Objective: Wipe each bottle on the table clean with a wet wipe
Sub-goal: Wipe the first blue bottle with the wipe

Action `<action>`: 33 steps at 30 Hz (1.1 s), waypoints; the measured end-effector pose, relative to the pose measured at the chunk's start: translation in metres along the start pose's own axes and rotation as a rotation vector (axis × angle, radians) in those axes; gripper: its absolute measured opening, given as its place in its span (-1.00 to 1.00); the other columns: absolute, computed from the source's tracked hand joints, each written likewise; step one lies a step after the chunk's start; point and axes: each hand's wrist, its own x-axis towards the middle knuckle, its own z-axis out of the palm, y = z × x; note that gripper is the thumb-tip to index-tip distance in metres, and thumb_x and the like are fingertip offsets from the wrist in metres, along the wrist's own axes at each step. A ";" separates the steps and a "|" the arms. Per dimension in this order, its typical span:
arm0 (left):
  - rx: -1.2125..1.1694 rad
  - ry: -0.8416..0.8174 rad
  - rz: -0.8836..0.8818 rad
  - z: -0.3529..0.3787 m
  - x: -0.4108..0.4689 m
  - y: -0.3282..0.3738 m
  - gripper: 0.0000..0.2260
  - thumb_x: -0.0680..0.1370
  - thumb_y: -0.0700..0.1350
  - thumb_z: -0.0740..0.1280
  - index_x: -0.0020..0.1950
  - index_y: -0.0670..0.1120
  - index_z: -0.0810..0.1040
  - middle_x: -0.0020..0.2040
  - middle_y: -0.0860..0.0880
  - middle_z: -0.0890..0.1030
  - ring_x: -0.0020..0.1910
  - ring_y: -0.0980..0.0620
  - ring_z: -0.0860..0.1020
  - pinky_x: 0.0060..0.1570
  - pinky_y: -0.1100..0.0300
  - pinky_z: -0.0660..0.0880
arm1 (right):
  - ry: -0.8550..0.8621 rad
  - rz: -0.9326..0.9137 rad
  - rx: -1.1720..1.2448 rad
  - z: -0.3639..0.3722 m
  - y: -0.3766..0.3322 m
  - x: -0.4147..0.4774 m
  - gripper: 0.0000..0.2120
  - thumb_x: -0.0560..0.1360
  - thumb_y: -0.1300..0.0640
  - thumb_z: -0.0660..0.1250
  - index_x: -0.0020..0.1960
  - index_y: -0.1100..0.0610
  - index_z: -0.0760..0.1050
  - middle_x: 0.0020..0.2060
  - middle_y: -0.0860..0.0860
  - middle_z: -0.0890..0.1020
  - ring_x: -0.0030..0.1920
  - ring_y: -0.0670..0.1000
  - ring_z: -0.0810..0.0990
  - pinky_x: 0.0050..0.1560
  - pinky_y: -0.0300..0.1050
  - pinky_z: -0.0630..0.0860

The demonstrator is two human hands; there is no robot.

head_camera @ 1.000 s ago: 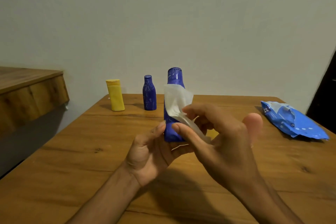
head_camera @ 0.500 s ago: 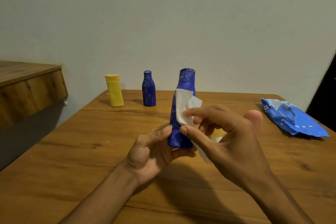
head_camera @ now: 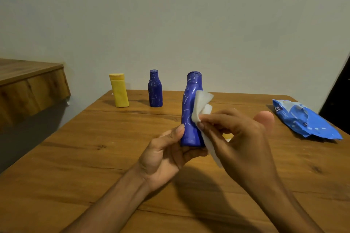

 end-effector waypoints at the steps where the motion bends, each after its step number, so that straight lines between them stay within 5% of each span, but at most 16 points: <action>1: -0.006 0.006 0.004 0.001 0.000 -0.001 -0.52 0.42 -0.12 0.52 0.31 -0.20 0.55 0.25 -0.29 0.55 0.21 -0.21 0.56 0.22 -0.10 0.51 | 0.028 0.008 0.012 0.001 0.001 0.001 -0.80 0.42 0.10 0.38 0.04 -0.01 0.61 -0.14 -0.18 0.59 -0.08 -0.16 0.56 -0.14 -0.38 0.50; 9: -0.051 0.018 0.002 0.002 0.003 -0.001 -0.56 0.44 -0.14 0.49 0.29 -0.22 0.56 0.24 -0.30 0.57 0.21 -0.19 0.58 0.12 -0.01 0.56 | 0.067 0.095 0.086 0.003 0.003 0.006 -0.87 0.39 0.09 0.47 -0.07 -0.06 0.63 -0.21 -0.19 0.59 -0.18 -0.18 0.54 -0.26 -0.40 0.43; 14: -0.074 0.057 0.019 -0.002 0.002 -0.004 -0.52 0.32 -0.15 0.59 0.20 -0.23 0.63 0.14 -0.25 0.63 0.12 -0.14 0.63 0.08 0.02 0.59 | -0.150 0.075 0.047 0.002 -0.001 0.000 -0.82 0.42 0.12 0.46 0.03 0.04 0.66 -0.10 -0.11 0.63 -0.10 -0.18 0.54 -0.21 -0.38 0.44; 19: -0.040 0.033 0.002 0.003 0.002 -0.005 -0.59 0.41 -0.12 0.52 0.21 -0.22 0.61 0.16 -0.26 0.62 0.14 -0.14 0.62 0.12 0.02 0.57 | 0.023 0.062 0.001 0.003 0.002 0.002 -0.82 0.44 0.16 0.44 0.04 0.10 0.64 -0.11 -0.05 0.63 -0.14 -0.20 0.55 -0.13 -0.39 0.48; 24: 0.003 0.076 0.029 0.000 0.002 -0.007 -0.55 0.34 -0.10 0.57 0.18 -0.23 0.64 0.13 -0.24 0.64 0.13 -0.11 0.62 0.16 0.06 0.56 | -0.060 0.057 0.047 0.002 -0.001 -0.001 -0.86 0.38 0.10 0.51 -0.07 0.06 0.68 -0.21 -0.12 0.63 -0.21 -0.19 0.55 -0.24 -0.38 0.46; 29: 0.029 0.012 0.017 0.005 0.002 -0.005 -0.55 0.38 -0.06 0.54 0.21 -0.20 0.62 0.16 -0.23 0.63 0.13 -0.10 0.63 0.14 0.08 0.57 | 0.088 0.153 0.102 -0.002 0.005 0.004 -0.89 0.41 0.14 0.48 -0.06 0.05 0.66 -0.20 -0.10 0.64 -0.22 -0.15 0.57 -0.23 -0.36 0.48; 33: 0.024 0.055 0.049 0.003 0.003 -0.005 -0.47 0.29 -0.03 0.60 0.20 -0.22 0.63 0.18 -0.26 0.61 0.16 -0.14 0.61 0.17 0.05 0.56 | -0.114 0.151 0.162 -0.007 -0.001 0.003 -0.89 0.40 0.13 0.47 -0.06 0.04 0.67 -0.21 -0.20 0.62 -0.15 -0.21 0.57 -0.21 -0.40 0.47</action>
